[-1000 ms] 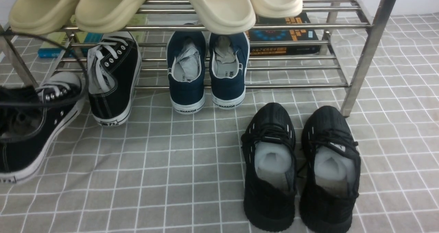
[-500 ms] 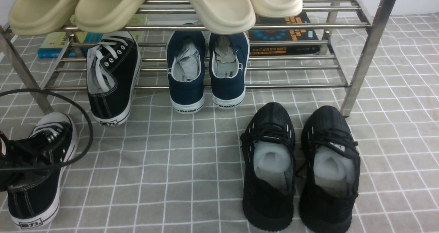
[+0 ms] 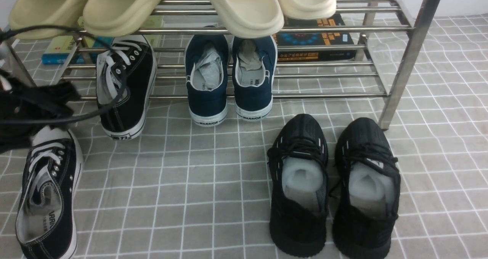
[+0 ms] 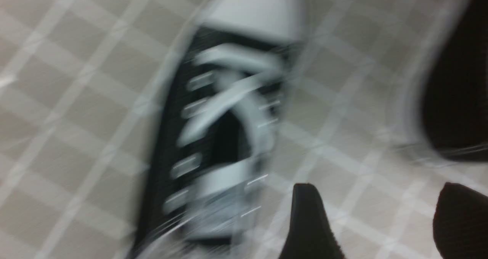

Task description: Take the shoes off the shelf with your hand from the grey coffee tablecloth.

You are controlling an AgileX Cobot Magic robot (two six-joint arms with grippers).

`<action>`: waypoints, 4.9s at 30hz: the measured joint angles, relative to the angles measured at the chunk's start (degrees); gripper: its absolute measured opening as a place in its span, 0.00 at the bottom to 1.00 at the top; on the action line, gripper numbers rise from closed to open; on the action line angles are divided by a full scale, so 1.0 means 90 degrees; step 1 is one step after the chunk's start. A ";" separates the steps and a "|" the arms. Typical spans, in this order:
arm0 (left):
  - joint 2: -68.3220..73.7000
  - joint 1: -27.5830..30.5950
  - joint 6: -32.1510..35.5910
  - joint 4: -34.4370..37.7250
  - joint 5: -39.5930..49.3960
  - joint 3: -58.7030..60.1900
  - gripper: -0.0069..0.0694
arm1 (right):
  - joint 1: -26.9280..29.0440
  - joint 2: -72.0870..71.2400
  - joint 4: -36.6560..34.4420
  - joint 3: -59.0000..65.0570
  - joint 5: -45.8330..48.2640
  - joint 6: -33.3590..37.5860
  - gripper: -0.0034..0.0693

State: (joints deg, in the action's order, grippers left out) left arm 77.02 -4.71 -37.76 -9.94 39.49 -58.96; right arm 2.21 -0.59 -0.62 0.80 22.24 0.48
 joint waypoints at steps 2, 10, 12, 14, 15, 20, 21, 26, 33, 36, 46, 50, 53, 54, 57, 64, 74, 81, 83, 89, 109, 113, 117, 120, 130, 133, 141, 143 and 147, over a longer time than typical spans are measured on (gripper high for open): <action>0.0286 -0.0025 0.0173 0.0284 -0.0517 -0.0143 0.68 | 0.0000 0.0000 0.0000 0.0000 0.0000 0.0000 0.38; 0.1350 -0.0025 0.0258 0.0461 -0.1689 -0.0263 0.64 | 0.0000 0.0000 0.0000 0.0000 0.0000 0.0000 0.38; 0.1549 -0.0025 0.0258 0.0499 -0.1832 -0.0268 0.55 | 0.0000 0.0000 0.0000 0.0000 0.0000 0.0000 0.38; 0.1662 -0.0025 0.0258 0.0575 -0.1815 -0.0272 0.41 | 0.0000 0.0000 0.0000 0.0000 0.0000 0.0000 0.38; 0.1676 -0.0025 0.0258 0.0616 -0.1771 -0.0272 0.34 | 0.0000 0.0000 0.0000 0.0000 0.0000 0.0000 0.38; 0.1462 -0.0025 0.0287 0.0613 -0.0861 -0.0277 0.12 | 0.0000 0.0000 0.0000 0.0000 0.0000 0.0000 0.38; 0.1376 -0.0025 0.0294 0.0617 -0.0695 -0.0251 0.12 | 0.0000 0.0000 0.0000 0.0000 0.0000 0.0000 0.38; 0.0827 -0.0172 0.0192 0.0468 -0.0047 0.0354 0.12 | 0.0000 0.0000 0.0000 0.0000 0.0000 0.0000 0.38; 0.0358 -0.0336 -0.1112 -0.0085 -0.0497 0.1971 0.12 | 0.0000 0.0000 0.0000 0.0000 0.0000 0.0000 0.38; 0.0278 -0.0336 -0.1206 -0.0152 -0.0648 0.2102 0.12 | 0.0000 0.0000 0.0000 0.0000 0.0000 0.0000 0.38; 0.0216 -0.0336 -0.1043 0.0048 -0.0250 0.2124 0.12 | 0.0000 0.0000 0.0000 0.0000 0.0000 0.0000 0.38; 0.0066 -0.0336 -0.1021 0.0154 0.0072 0.2139 0.12 | 0.0000 0.0000 0.0000 0.0000 0.0000 0.0000 0.38; -0.0208 -0.0336 -0.1009 0.0204 0.0467 0.2191 0.12 | 0.0000 0.0000 0.0000 0.0000 0.0000 0.0000 0.38; -0.0227 -0.0336 -0.1009 0.0204 0.0483 0.2191 0.12 | 0.0000 0.0000 0.0000 0.0000 0.0000 0.0000 0.38; -0.0425 -0.0340 -0.1014 0.0209 0.0523 0.2198 0.13 | 0.0000 0.0000 0.0000 0.0000 0.0000 0.0000 0.38; -0.0365 -0.0340 -0.0936 0.0195 0.0497 0.2198 0.25 | 0.0000 0.0000 0.0003 0.0000 0.0000 0.0000 0.38; -0.1600 -0.0340 0.1028 0.0184 0.1495 0.1348 0.54 | 0.0000 0.0000 0.0003 0.0000 0.0000 0.0000 0.38; -0.3699 -0.0340 0.2917 0.0801 0.2100 0.1520 0.14 | 0.0000 0.0000 0.0003 0.0000 0.0000 0.0000 0.38; -0.4391 -0.0340 0.3247 0.1181 0.1605 0.1979 0.10 | 0.0000 0.0000 0.0003 0.0000 0.0000 0.0000 0.38; -0.6226 -0.0340 0.3538 0.1736 0.0043 0.3382 0.09 | 0.0000 0.0000 0.0003 0.0000 0.0000 0.0000 0.38; -0.7898 -0.0340 0.2717 0.0679 -0.1962 0.5903 0.11 | 0.0000 0.0000 0.0003 0.0000 0.0000 0.0000 0.38; -0.8541 -0.0323 0.2375 0.0513 -0.2190 0.6638 0.11 | 0.0000 0.0000 0.0003 0.0000 0.0000 0.0000 0.38; -0.8618 -0.0281 0.2388 0.0447 -0.2083 0.6720 0.12 | 0.0000 0.0000 0.0003 0.0000 0.0000 0.0000 0.38; -0.8627 -0.0153 0.2586 0.0441 -0.2047 0.6720 0.12 | 0.0000 0.0000 0.0003 0.0000 0.0000 0.0000 0.38; -0.8631 0.0217 0.2669 0.0434 -0.2036 0.6720 0.13 | 0.0000 0.0000 0.0003 0.0000 0.0000 0.0000 0.38; -0.8631 0.0222 0.2669 0.0434 -0.2034 0.6720 0.13 | 0.0000 0.0000 0.0003 0.0000 0.0000 0.0000 0.38; -0.8631 0.0222 0.2676 0.0434 -0.2034 0.6720 0.14 | 0.0000 0.0000 0.0003 0.0000 0.0000 0.0000 0.38; -0.8631 0.0222 0.2676 0.0434 -0.2029 0.6720 0.14 | 0.0000 0.0000 0.0003 0.0000 0.0000 0.0000 0.38; -0.8631 0.0222 0.2676 0.0432 -0.2029 0.6720 0.15 | 0.0000 0.0000 0.0003 0.0000 0.0000 0.0000 0.38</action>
State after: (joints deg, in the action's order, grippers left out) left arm -0.66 -2.71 -13.67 -6.05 21.23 1.52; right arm 2.21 -0.59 -0.60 0.80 22.24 0.48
